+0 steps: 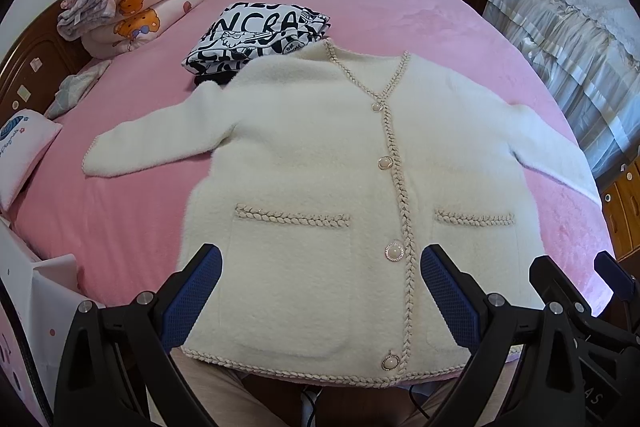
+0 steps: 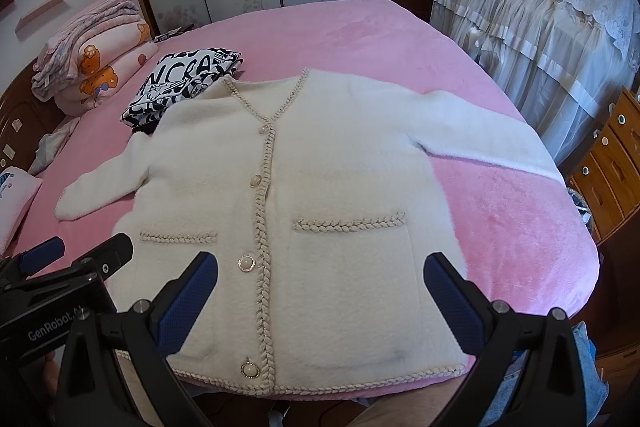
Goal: Fold large clothes
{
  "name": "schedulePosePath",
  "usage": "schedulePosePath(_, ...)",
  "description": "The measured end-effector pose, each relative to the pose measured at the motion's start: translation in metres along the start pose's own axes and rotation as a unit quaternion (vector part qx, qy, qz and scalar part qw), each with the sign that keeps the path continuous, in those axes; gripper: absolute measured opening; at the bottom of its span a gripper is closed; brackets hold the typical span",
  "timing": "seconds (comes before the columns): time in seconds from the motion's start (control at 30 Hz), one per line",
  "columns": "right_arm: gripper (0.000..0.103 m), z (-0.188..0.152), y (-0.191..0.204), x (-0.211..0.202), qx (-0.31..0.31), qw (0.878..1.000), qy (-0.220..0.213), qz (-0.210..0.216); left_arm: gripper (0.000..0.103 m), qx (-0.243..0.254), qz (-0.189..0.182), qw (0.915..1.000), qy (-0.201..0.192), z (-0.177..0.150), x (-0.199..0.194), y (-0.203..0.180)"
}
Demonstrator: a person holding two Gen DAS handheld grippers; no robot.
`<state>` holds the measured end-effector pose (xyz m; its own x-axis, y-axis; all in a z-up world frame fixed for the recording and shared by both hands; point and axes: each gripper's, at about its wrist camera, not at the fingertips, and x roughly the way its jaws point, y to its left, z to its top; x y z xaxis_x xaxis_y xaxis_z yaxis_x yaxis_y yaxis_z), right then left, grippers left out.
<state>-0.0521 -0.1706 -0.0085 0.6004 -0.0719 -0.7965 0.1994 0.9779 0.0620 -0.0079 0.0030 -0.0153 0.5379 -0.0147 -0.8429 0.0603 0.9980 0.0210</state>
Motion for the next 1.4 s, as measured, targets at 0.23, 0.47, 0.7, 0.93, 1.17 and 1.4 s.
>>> schedulePosePath(0.23,0.103,0.004,-0.005,0.004,0.003,1.000,-0.001,0.001,0.099,0.003,0.002,1.0000,0.000,0.002,0.001,-0.003)
schedulePosePath(0.47,0.103,0.004,-0.006,0.005,0.003,1.000,0.000,0.000,0.099,0.009,0.005,0.9999,0.004,0.007,0.003,-0.007)
schedulePosePath(0.7,0.103,0.004,-0.009,0.006,0.007,1.000,0.000,0.007,0.099,0.018,0.003,0.9998,-0.001,0.014,0.003,-0.014)
schedulePosePath(0.93,0.103,0.017,-0.027,0.003,0.013,0.999,-0.019,0.030,0.099,0.028,-0.018,0.9992,-0.024,0.033,-0.001,-0.030)
schedulePosePath(1.17,0.103,0.041,-0.052,-0.008,0.026,0.998,-0.060,0.017,0.099,0.058,-0.041,0.9962,-0.050,0.055,-0.007,-0.059)
schedulePosePath(1.4,0.103,0.072,-0.099,-0.016,0.065,0.993,-0.095,0.010,0.099,0.096,-0.064,0.9886,-0.097,0.087,-0.013,-0.099)
